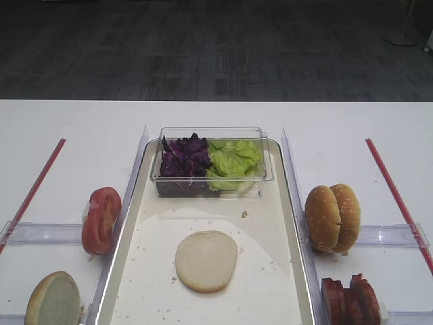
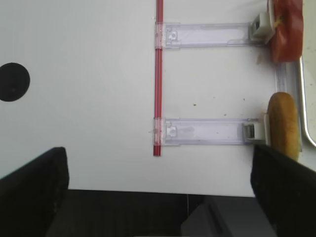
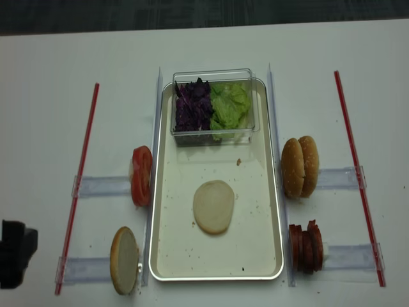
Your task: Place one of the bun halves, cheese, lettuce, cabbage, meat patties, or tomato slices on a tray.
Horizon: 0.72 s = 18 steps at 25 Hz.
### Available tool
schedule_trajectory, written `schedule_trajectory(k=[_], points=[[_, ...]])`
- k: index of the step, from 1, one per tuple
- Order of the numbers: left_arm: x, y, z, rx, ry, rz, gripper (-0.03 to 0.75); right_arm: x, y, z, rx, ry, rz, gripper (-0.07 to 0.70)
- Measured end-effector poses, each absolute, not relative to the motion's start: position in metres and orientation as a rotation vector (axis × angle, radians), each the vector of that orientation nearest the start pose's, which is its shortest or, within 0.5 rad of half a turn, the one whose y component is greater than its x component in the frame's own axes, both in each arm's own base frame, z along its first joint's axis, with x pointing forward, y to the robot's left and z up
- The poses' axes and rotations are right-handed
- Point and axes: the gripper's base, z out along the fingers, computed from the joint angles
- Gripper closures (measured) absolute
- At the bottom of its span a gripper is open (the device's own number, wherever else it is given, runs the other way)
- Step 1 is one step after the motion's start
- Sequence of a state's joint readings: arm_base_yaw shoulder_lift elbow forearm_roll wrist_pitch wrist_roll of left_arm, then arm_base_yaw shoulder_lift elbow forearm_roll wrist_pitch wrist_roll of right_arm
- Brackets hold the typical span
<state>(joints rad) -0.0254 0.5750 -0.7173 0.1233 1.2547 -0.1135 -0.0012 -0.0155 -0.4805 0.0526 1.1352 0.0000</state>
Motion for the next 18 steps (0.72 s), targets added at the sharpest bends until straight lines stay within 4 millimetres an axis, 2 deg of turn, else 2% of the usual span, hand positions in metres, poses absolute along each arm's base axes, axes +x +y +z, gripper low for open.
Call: schedule_trajectory(k=[7,12,18], points=[[0.032,0.01,0.289,-0.107,2.485,0.105,0.026,-0.008,0.004,0.266,-0.003,2.122,0.063,0.267],[0.014,0.01,0.272,-0.102,2.418,0.099,0.026,-0.008,0.004,0.266,-0.003,2.122,0.063,0.267],[-0.002,0.01,0.27,-0.094,2.293,0.083,0.026,-0.008,0.004,0.266,-0.003,2.122,0.063,0.267]])
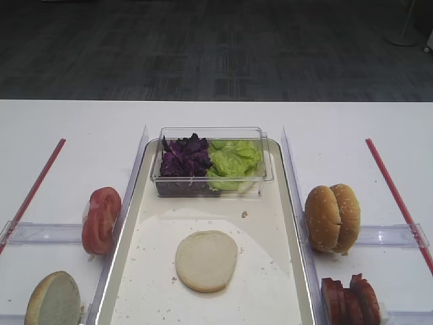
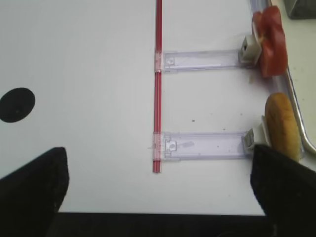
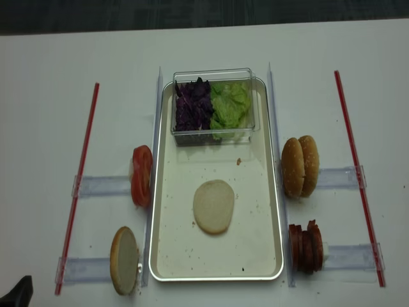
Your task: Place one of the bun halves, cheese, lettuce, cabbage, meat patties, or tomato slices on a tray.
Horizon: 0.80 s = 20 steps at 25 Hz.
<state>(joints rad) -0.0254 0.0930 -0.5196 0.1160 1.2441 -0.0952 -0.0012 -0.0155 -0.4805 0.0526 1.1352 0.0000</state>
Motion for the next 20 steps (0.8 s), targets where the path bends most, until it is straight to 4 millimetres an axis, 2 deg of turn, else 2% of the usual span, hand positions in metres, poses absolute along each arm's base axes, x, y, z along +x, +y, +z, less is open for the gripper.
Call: schedule_trajectory(k=[7,20], points=[[-0.0117,0.0082,0.2644,-0.085,2.183,0.047,0.026,-0.0084,0.0043,0.266,-0.003,2.122,0.063,0.267],[-0.0124,0.0047,0.2643,-0.025,2.169,0.024,0.026,-0.0084,0.0043,0.266,-0.003,2.122,0.063,0.267]])
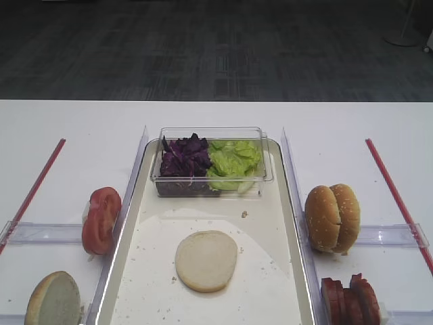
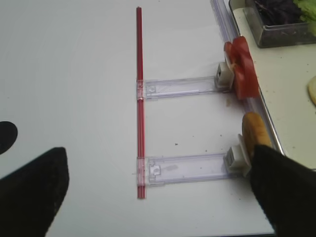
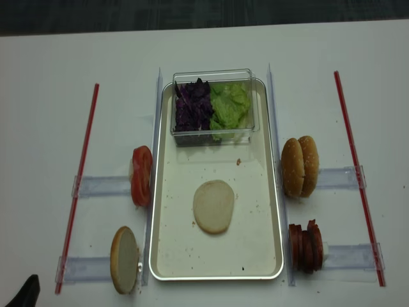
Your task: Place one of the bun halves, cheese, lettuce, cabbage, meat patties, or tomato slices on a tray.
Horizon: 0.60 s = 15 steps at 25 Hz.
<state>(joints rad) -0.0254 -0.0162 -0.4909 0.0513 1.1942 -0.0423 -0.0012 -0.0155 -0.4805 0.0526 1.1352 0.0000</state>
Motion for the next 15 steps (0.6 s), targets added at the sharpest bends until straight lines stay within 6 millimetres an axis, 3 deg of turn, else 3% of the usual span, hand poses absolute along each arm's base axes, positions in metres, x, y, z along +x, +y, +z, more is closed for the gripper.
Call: schedule_trajectory(k=[15], points=[[-0.0124,0.0047,0.2643,-0.031,2.169,0.021,0.026,-0.0084,0.0043,0.266,-0.003,2.122,0.063,0.267]])
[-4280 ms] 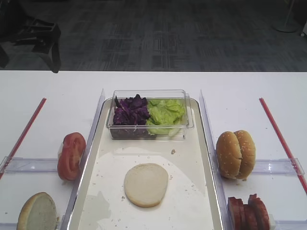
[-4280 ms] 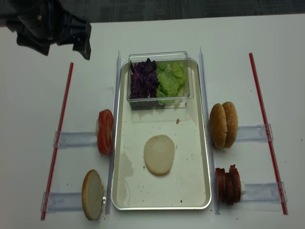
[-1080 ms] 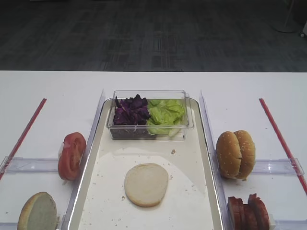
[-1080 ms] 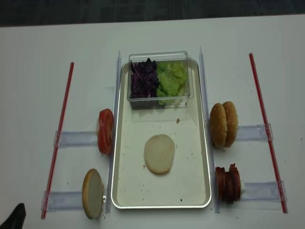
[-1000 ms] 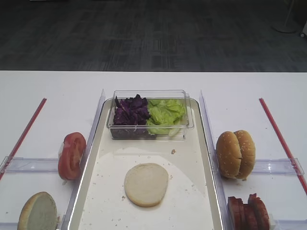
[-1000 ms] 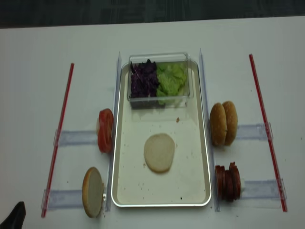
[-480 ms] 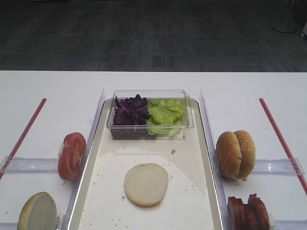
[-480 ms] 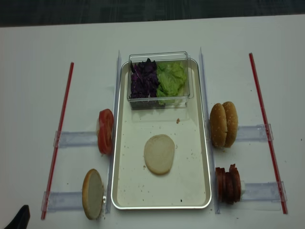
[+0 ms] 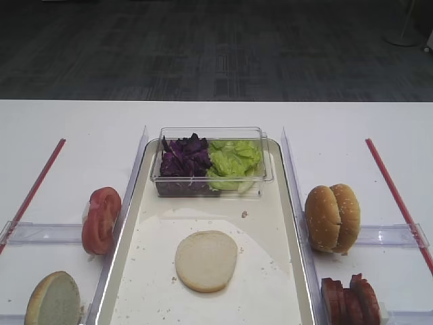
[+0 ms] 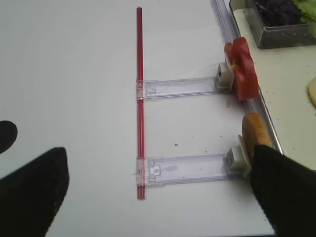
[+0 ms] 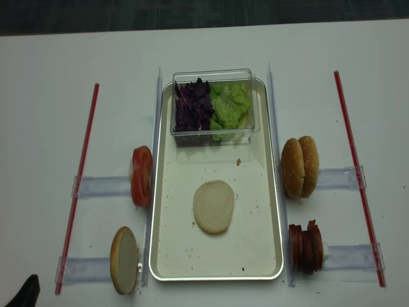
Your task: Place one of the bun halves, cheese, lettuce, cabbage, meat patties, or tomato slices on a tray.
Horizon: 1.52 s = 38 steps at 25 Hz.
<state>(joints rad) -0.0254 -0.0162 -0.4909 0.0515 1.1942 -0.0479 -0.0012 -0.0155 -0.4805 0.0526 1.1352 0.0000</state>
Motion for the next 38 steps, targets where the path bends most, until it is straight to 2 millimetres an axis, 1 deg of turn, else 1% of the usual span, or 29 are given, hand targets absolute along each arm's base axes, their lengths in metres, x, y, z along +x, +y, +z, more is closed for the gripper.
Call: schedule_trajectory(k=[38], points=[[-0.0126,0.0048,0.2645,-0.037,2.163,0.02,0.026,-0.0084,0.0043,0.266,-0.003,2.122,0.063,0.267]])
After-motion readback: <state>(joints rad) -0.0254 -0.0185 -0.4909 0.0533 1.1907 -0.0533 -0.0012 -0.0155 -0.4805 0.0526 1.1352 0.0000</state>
